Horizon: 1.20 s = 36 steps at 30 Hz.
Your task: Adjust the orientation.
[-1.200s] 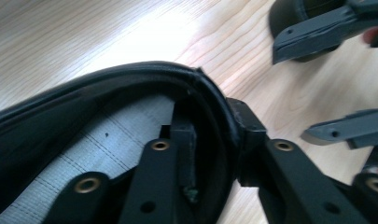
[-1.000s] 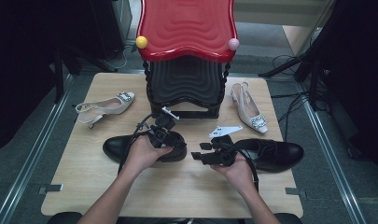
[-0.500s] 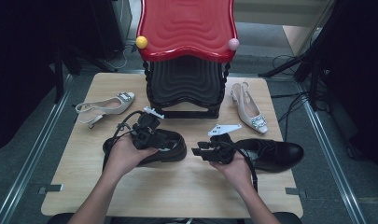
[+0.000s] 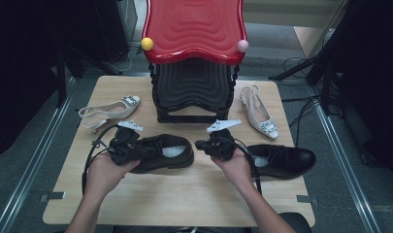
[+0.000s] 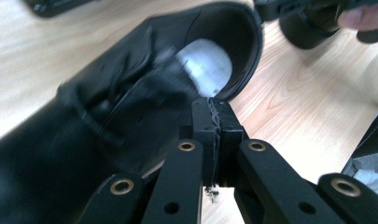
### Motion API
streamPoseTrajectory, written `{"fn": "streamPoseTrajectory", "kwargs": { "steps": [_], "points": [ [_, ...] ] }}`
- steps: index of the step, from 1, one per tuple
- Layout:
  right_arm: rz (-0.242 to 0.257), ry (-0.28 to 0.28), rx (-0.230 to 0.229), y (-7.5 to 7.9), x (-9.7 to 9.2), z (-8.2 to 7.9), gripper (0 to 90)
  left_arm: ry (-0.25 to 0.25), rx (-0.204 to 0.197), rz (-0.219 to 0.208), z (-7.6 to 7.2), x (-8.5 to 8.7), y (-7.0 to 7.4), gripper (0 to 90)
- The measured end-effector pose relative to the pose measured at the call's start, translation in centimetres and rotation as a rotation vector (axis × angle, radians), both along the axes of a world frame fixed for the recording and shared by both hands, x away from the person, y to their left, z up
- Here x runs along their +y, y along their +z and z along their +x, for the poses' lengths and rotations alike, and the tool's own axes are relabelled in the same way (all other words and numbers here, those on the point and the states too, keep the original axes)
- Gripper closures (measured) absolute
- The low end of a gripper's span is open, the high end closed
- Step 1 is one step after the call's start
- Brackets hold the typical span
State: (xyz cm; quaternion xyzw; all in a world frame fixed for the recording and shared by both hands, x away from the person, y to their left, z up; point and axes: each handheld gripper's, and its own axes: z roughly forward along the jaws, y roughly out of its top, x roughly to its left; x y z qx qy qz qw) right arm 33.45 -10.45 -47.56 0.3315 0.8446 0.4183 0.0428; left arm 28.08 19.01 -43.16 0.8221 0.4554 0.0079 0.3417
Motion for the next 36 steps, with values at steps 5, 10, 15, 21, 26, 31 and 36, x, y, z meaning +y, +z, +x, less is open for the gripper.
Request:
{"fn": "streamPoseTrajectory", "kwargs": {
  "steps": [5,10,15,21,26,31,36],
  "points": [
    [0.007,0.000,-0.008,0.0,0.6,0.7,88.4,0.038,0.009,0.012,-0.6,1.8,-1.3,90.0],
    [-0.007,0.001,-0.004,-0.4,1.4,1.3,88.3,0.085,0.007,0.042,-0.9,3.1,-2.7,90.0],
    [-0.022,0.011,0.003,-0.8,1.9,1.7,88.5,0.119,0.025,0.034,-0.8,3.8,-4.0,90.0],
    [-0.018,0.032,0.013,-0.8,1.8,1.5,90.0,0.096,0.035,0.003,-0.5,3.8,-4.6,90.0],
    [-0.020,0.040,0.017,-0.8,1.8,1.2,90.0,0.096,0.033,-0.007,-0.4,4.1,-4.8,90.0],
    [-0.019,0.049,0.027,-0.8,1.6,0.5,90.0,0.084,0.032,-0.002,-0.2,4.1,-4.9,90.0],
    [-0.019,0.064,0.052,-0.7,1.4,-0.4,90.0,0.063,0.039,-0.001,0.1,4.2,-5.0,90.0]
  ]
}}
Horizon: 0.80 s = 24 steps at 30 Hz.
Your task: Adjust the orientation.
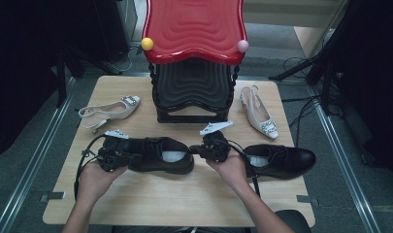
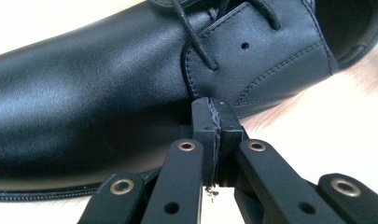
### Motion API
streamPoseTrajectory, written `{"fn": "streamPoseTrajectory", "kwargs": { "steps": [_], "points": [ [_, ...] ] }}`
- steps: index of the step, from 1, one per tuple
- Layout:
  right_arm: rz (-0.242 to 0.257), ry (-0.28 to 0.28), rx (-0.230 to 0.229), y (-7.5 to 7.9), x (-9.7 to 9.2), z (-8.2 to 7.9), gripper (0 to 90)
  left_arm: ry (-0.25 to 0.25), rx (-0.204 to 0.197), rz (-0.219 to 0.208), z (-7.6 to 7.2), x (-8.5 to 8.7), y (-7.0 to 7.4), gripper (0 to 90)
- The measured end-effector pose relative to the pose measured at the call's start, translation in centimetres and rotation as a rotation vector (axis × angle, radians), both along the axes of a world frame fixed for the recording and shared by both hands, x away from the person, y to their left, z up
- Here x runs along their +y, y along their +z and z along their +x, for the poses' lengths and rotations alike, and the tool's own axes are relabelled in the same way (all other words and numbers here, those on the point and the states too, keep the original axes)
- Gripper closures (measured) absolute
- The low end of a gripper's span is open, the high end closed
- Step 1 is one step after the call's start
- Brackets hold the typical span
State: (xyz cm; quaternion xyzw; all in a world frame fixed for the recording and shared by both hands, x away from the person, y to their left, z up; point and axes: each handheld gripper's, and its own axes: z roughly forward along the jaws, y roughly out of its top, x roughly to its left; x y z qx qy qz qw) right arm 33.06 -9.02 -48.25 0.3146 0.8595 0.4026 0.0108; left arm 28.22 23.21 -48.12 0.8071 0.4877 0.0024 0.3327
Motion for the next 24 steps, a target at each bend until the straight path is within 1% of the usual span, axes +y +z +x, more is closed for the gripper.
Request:
{"fn": "streamPoseTrajectory", "kwargs": {
  "steps": [2,9,12,14,17,18,22,24],
  "points": [
    [0.004,0.008,0.005,0.0,-0.1,-0.7,90.0,-0.005,0.001,-0.004,0.2,0.0,0.0,90.0],
    [0.009,0.010,0.011,-0.1,-0.4,-1.8,90.0,-0.022,0.009,-0.012,0.9,0.0,-0.1,90.0],
    [0.017,0.011,0.029,-0.1,-0.5,-2.2,90.0,-0.032,0.010,-0.012,1.3,-0.1,-0.1,90.0],
    [0.015,0.012,0.030,-0.1,-0.6,-2.5,90.0,-0.042,0.011,-0.010,1.5,-0.2,-0.1,90.0],
    [0.008,0.016,0.028,-0.1,-0.6,-3.1,90.0,-0.060,0.023,-0.018,1.8,-0.3,-0.2,90.0],
    [0.006,0.020,0.032,0.0,-0.7,-3.6,90.0,-0.066,0.024,-0.016,1.9,-0.3,-0.2,90.0],
    [0.010,0.028,0.039,-0.1,-0.8,-4.1,90.0,-0.075,0.019,-0.021,2.1,-0.6,-0.2,90.0],
    [0.010,0.030,0.047,-0.1,-0.9,-4.5,90.0,-0.086,0.017,-0.013,2.2,-0.7,-0.1,90.0]
  ]
}}
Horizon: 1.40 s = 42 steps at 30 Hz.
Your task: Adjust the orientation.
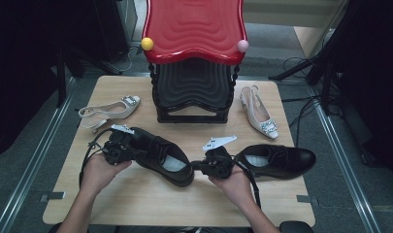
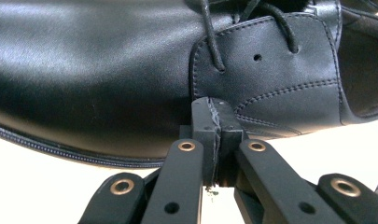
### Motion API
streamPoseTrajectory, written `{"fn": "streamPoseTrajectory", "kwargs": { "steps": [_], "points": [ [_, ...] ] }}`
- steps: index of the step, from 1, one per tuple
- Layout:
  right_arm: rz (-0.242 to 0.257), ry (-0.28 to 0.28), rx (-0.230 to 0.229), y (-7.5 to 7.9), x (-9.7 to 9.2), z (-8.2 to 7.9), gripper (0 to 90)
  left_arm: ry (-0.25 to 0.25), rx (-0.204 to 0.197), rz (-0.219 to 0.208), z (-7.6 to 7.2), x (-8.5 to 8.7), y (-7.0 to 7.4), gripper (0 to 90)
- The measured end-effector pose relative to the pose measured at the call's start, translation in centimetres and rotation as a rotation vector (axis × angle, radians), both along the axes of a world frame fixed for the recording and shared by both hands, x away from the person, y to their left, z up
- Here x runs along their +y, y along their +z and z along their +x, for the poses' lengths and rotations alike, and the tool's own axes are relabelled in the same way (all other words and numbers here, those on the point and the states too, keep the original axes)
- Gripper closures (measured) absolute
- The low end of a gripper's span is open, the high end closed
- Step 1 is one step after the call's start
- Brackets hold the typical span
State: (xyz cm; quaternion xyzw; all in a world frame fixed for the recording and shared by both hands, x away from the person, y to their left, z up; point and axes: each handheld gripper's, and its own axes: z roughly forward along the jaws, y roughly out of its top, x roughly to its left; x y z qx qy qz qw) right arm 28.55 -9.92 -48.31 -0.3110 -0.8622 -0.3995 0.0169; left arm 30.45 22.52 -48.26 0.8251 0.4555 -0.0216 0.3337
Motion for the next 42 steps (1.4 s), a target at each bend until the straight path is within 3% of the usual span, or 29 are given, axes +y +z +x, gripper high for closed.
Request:
{"fn": "streamPoseTrajectory", "kwargs": {
  "steps": [4,12,21,25,32,42],
  "points": [
    [0.003,0.009,-0.006,0.0,-0.2,0.1,90.0,0.003,-0.005,-0.002,0.0,-0.2,0.0,90.0],
    [-0.010,-0.016,-0.028,-0.1,0.0,2.0,90.0,0.038,-0.046,0.013,-0.9,0.3,0.6,90.0],
    [-0.016,-0.003,-0.035,-0.5,1.4,3.9,89.7,0.089,-0.022,0.017,-1.9,1.0,-0.4,90.0],
    [-0.008,0.005,-0.013,-0.9,2.2,4.5,88.3,0.079,0.010,-0.030,-1.8,0.7,-1.3,90.0],
    [-0.028,0.033,-0.007,-1.0,2.9,4.2,90.0,0.076,0.019,-0.044,-1.8,0.7,-1.6,90.0],
    [-0.037,0.047,0.005,-0.9,2.6,2.5,90.0,0.013,0.024,-0.021,-1.6,-0.7,-1.8,90.0]
  ]
}}
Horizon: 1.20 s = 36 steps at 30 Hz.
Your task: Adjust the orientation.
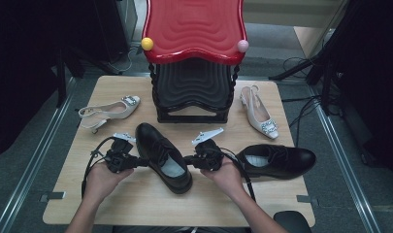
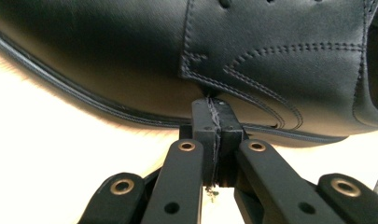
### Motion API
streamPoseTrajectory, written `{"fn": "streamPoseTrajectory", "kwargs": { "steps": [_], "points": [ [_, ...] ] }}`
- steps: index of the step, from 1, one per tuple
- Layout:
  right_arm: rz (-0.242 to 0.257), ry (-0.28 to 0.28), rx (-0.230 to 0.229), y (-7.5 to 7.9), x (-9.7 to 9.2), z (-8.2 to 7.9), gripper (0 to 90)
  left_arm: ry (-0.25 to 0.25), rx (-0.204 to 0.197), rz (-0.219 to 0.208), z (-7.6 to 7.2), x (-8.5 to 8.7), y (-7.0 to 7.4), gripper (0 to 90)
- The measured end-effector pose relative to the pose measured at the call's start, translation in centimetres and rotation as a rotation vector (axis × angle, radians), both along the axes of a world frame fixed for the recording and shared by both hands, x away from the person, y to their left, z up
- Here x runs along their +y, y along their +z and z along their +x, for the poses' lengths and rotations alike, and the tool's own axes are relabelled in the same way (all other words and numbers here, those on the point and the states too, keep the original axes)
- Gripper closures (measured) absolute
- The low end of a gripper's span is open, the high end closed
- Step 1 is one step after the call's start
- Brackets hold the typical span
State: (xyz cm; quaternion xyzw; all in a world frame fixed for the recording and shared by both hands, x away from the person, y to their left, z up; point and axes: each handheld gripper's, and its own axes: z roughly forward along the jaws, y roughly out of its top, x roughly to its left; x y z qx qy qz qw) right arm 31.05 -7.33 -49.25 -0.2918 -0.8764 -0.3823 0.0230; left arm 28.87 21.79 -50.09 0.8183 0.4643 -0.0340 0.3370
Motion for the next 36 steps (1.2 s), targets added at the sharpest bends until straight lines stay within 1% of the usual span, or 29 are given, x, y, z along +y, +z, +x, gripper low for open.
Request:
{"fn": "streamPoseTrajectory", "kwargs": {
  "steps": [4,9,13,16,19,21,23,26,27,28,29,30,31,32,33,35,36],
  "points": [
    [-0.006,0.004,0.004,0.1,-0.3,-0.7,90.0,-0.021,0.000,0.000,0.3,-0.4,0.0,90.0],
    [-0.010,0.004,0.010,0.1,-0.4,-1.4,90.0,-0.032,0.006,-0.004,0.7,-0.6,0.0,90.0],
    [-0.006,0.005,0.017,0.1,-0.5,-1.9,90.0,-0.040,0.000,0.003,1.1,-0.9,0.0,90.0],
    [-0.001,0.004,0.017,0.0,-0.5,-2.2,90.0,-0.040,-0.001,-0.003,1.4,-1.1,0.0,90.0],
    [0.004,0.002,0.021,0.0,-0.5,-2.5,90.0,-0.033,0.005,-0.028,1.8,-1.1,-0.2,90.0],
    [0.006,0.000,0.024,0.0,-0.5,-2.6,90.0,-0.033,0.002,-0.031,2.0,-1.2,-0.3,90.0],
    [0.012,0.001,0.029,-0.1,-0.5,-2.7,90.0,-0.045,-0.011,-0.013,2.3,-1.3,-0.1,90.0],
    [0.014,0.003,0.036,-0.1,-0.6,-2.6,90.0,-0.059,-0.018,-0.006,2.8,-1.4,-0.1,90.0],
    [0.013,-0.010,0.026,0.1,-0.9,-2.3,90.0,-0.063,-0.019,-0.001,3.0,-1.3,-0.1,87.4],
    [0.013,-0.010,0.026,0.1,-0.9,-2.3,90.0,-0.063,-0.023,-0.006,3.1,-1.2,-0.1,87.4],
    [0.019,-0.030,0.019,0.5,-1.5,-2.1,90.0,-0.053,-0.021,-0.015,3.1,-0.9,0.0,82.0],
    [0.019,-0.030,0.019,0.5,-1.5,-2.1,90.0,-0.045,-0.017,-0.018,3.2,-0.7,0.0,82.0],
    [0.026,-0.042,0.013,0.7,-2.0,-2.0,89.7,-0.033,-0.020,-0.016,3.1,-0.5,0.1,78.9],
    [0.031,-0.055,0.015,0.9,-2.6,-1.8,86.9,-0.037,-0.026,0.007,3.2,-0.3,0.3,75.7],
    [0.033,-0.069,0.020,1.1,-3.2,-1.6,84.3,-0.038,-0.030,0.012,3.2,-0.2,0.4,69.7],
    [0.025,-0.083,0.015,1.4,-4.0,-1.3,75.6,-0.031,-0.030,0.000,3.3,0.1,0.7,60.5],
    [0.018,-0.096,0.001,1.5,-4.5,-1.2,68.7,-0.035,-0.025,-0.005,3.4,0.3,0.8,56.6]
  ]
}}
